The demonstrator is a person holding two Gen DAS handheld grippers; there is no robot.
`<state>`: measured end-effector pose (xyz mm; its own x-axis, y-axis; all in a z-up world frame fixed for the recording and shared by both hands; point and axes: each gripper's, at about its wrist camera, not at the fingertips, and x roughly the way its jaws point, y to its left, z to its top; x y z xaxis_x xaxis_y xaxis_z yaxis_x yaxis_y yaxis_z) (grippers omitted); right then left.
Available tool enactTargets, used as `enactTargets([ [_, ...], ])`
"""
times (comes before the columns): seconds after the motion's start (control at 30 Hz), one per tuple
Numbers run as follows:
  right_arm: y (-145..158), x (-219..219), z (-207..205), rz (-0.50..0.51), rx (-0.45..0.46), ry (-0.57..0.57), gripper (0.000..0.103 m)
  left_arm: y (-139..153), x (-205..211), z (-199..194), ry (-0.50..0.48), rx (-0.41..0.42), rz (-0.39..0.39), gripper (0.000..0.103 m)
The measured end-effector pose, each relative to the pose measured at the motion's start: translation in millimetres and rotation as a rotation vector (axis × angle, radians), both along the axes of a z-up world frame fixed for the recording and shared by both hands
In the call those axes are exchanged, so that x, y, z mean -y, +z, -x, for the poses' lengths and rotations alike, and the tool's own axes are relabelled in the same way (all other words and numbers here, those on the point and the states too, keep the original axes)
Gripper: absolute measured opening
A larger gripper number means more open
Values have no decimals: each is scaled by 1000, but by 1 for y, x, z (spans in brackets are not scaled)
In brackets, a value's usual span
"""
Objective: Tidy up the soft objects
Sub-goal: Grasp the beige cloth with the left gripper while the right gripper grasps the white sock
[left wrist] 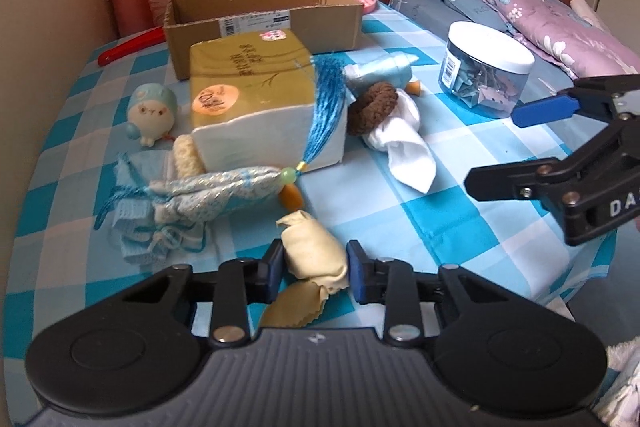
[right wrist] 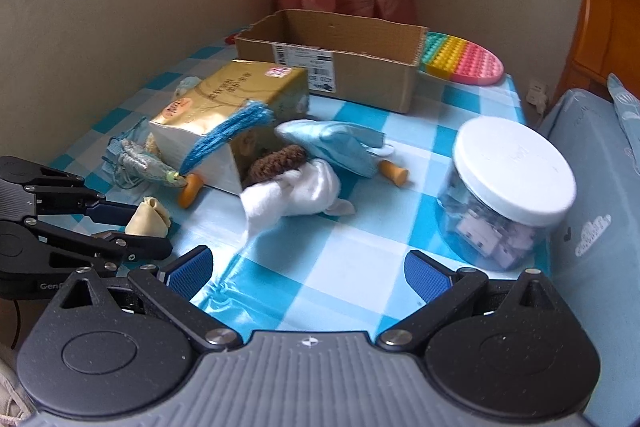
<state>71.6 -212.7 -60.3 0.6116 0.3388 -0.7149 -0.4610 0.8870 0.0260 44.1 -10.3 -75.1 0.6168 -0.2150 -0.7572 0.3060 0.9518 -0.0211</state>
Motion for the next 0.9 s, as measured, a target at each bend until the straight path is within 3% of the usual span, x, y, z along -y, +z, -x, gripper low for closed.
enactTargets([
  [0.63, -19, -32, -39, 27, 58, 108, 103, 0, -12, 5, 43, -23, 6, 31],
  [0.73, -22, -36, -45, 30, 73, 116, 98, 0, -13, 5, 44, -23, 7, 31],
  [0.9, -27, -43, -51, 60, 91, 125, 83, 0, -13, 5, 44, -23, 8, 31],
])
